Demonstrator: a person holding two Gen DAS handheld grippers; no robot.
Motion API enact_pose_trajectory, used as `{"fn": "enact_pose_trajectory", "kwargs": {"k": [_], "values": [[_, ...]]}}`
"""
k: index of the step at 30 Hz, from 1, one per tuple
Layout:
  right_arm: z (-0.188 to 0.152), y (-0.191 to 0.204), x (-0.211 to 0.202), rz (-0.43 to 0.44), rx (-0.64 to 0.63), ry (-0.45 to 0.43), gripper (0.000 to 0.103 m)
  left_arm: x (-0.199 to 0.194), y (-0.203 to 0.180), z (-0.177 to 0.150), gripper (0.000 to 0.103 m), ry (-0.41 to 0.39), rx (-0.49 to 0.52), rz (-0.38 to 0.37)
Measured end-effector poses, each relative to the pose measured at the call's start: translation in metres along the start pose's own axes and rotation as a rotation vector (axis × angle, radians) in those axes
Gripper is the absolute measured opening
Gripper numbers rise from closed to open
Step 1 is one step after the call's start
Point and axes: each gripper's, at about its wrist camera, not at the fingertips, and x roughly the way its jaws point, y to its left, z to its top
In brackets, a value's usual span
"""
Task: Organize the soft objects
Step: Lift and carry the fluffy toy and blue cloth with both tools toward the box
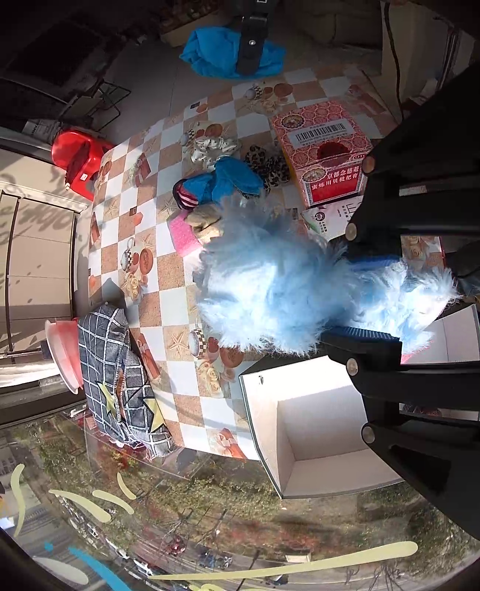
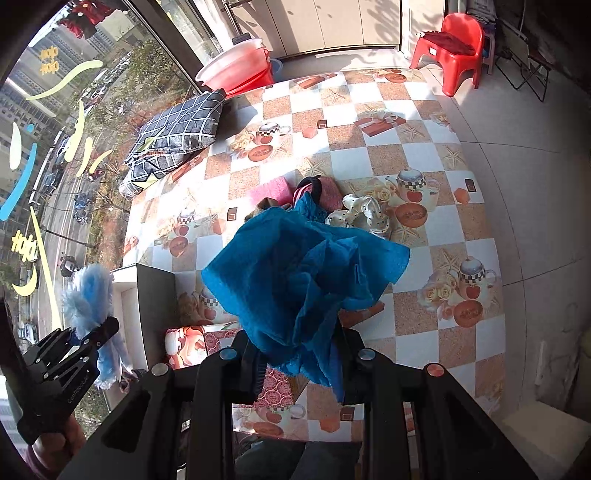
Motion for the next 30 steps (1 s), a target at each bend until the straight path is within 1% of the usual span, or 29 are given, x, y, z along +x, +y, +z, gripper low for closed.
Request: {"fn": "enact_pose_trajectory", "kwargs": {"k": [12, 30], "values": [[-0.027, 0.048, 0.005, 0.012, -0.056, 0.020, 0.029, -0.009, 0.040, -0.034, 0.028, 0.003, -0.065, 0.012], [-0.046, 0.133, 0.022, 0.041, -0.202, 0.061, 0.029, -0.016, 0.101, -0.069, 0.028, 0.002, -0.177, 0.038]]}}
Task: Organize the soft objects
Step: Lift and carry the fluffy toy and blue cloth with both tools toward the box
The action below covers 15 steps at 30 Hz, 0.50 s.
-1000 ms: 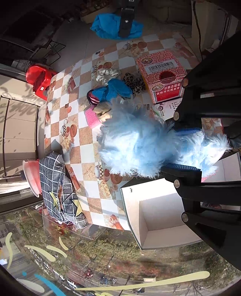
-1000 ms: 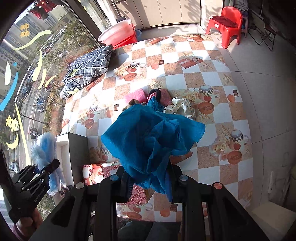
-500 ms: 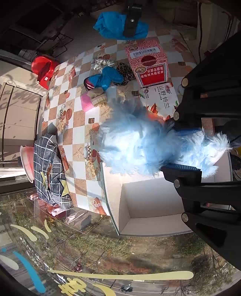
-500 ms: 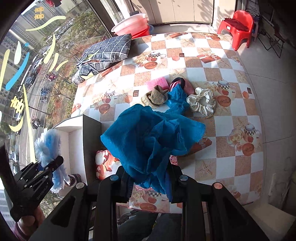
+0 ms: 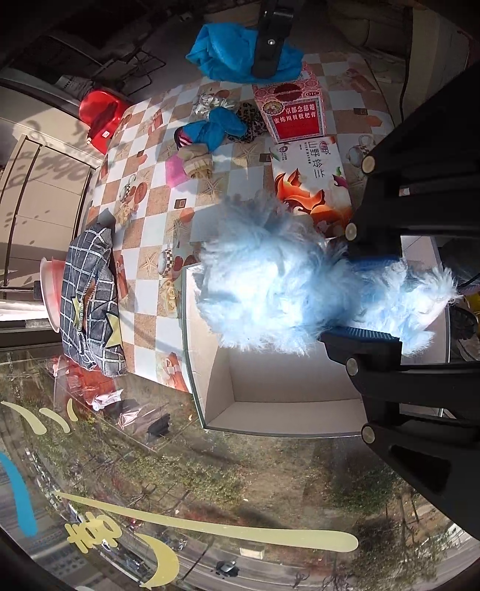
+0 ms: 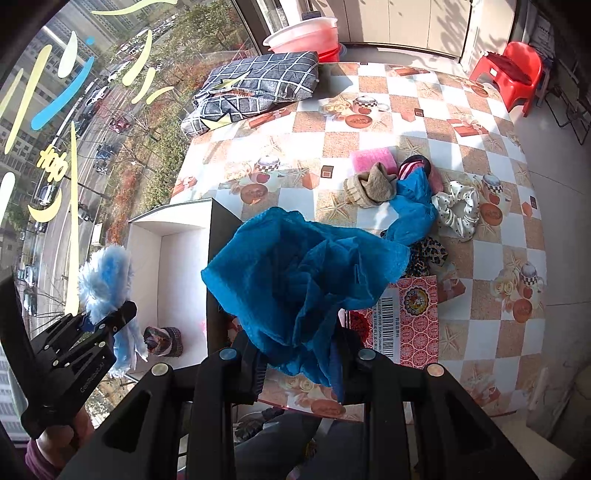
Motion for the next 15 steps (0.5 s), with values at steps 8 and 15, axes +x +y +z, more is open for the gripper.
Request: {"fn": "enact_pose_trajectory", "kwargs": {"k": [8, 15], "values": [[0.007, 0.041, 0.011, 0.016, -0.082, 0.023, 0.029, 0.000, 0.025, -0.008, 0.028, -0.001, -0.049, 0.017], [0.010, 0.080, 0.022, 0.033, -0.165, 0.049, 0.029, 0.002, 0.044, -0.015, 0.028, 0.006, -0.098, 0.025]]}}
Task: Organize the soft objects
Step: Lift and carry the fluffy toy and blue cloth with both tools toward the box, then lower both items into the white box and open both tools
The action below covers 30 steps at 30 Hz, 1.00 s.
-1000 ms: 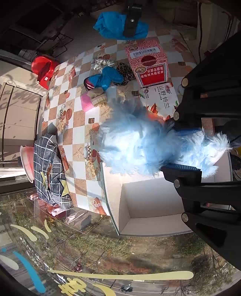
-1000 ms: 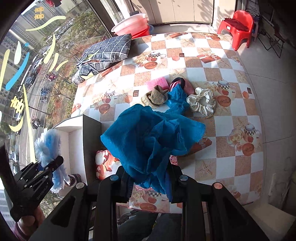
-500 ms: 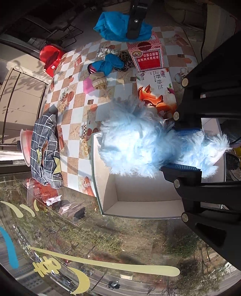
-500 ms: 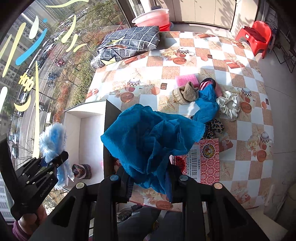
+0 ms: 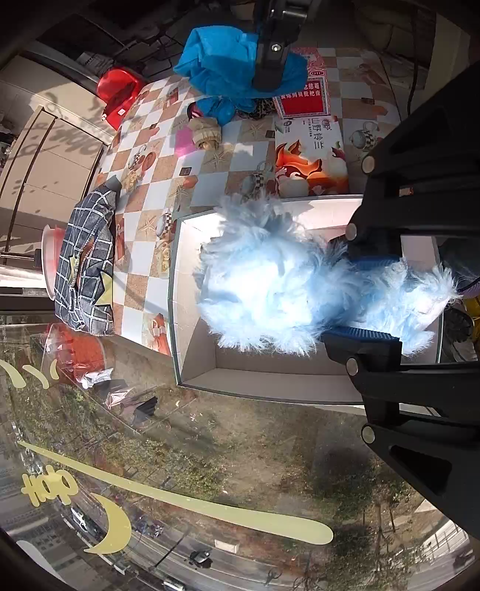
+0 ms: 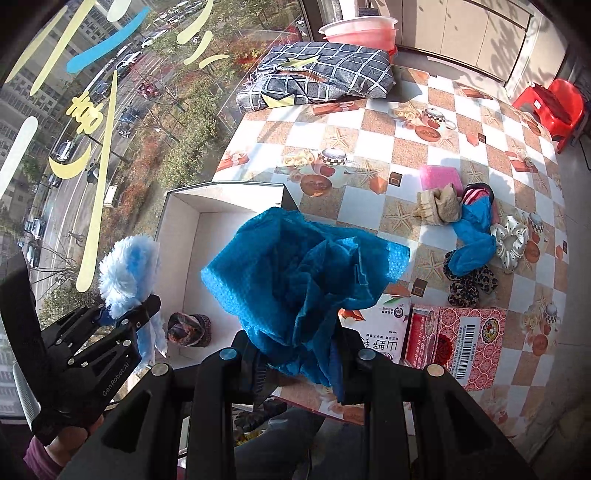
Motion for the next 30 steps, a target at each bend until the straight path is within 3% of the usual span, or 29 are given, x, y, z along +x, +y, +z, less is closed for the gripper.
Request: {"fn": "enact_pose_trajectory", "kwargs": {"k": [15, 30], "values": [[0.013, 0.056, 0.020, 0.030, -0.120, 0.047, 0.029, 0.009, 0.026, -0.007, 0.028, 0.023, -0.065, 0.020], [0.022, 0.079, 0.036, 0.033, -0.170, 0.079, 0.029, 0.019, 0.033, -0.004, 0.028, 0.040, -0.080, 0.024]]}}
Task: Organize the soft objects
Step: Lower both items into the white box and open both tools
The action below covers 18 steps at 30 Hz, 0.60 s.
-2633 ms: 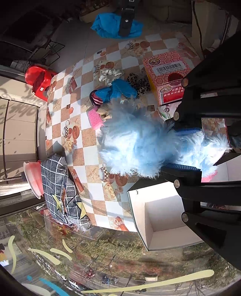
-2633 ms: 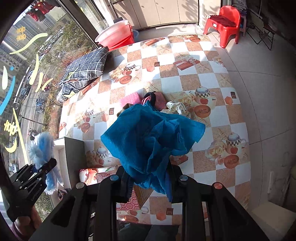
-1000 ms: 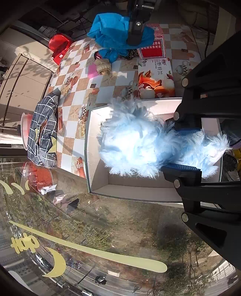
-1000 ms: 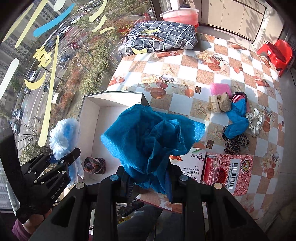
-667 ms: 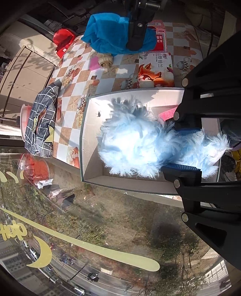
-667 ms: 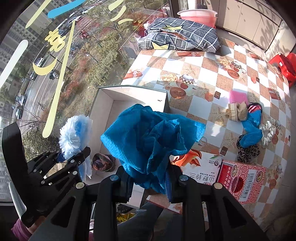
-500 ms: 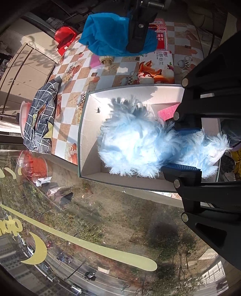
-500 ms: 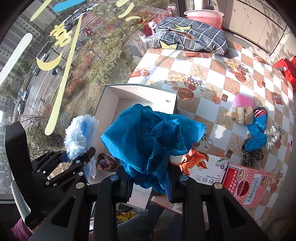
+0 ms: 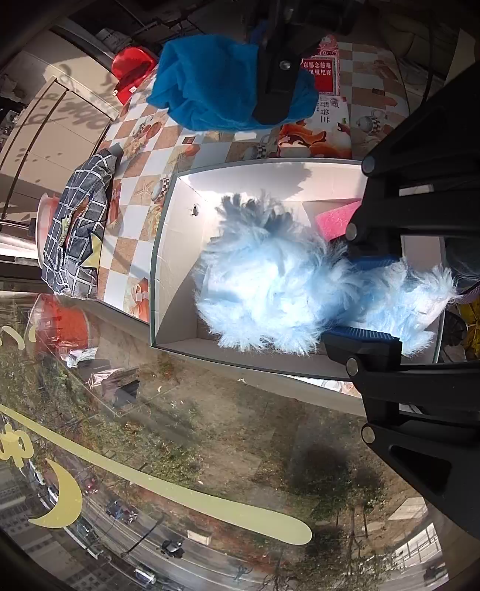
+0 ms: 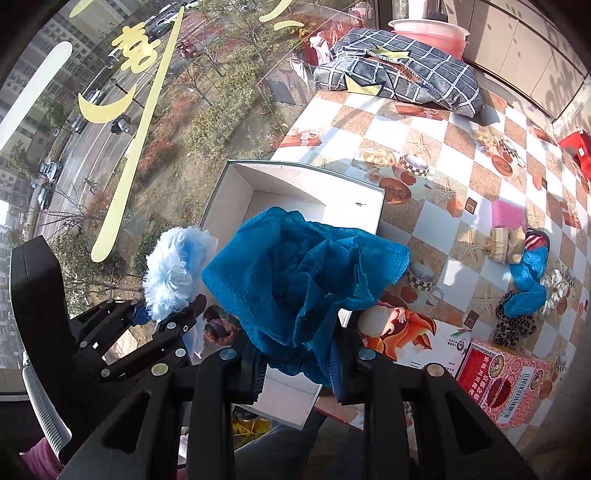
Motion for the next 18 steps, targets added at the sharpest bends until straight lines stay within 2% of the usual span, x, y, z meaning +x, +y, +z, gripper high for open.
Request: {"fn": "enact_pose_trajectory", "kwargs": {"k": [18], "values": [[0.011, 0.003, 0.014, 0.006, -0.005, 0.032, 0.029, 0.009, -0.001, 0.003, 0.028, 0.026, -0.005, 0.004]]}}
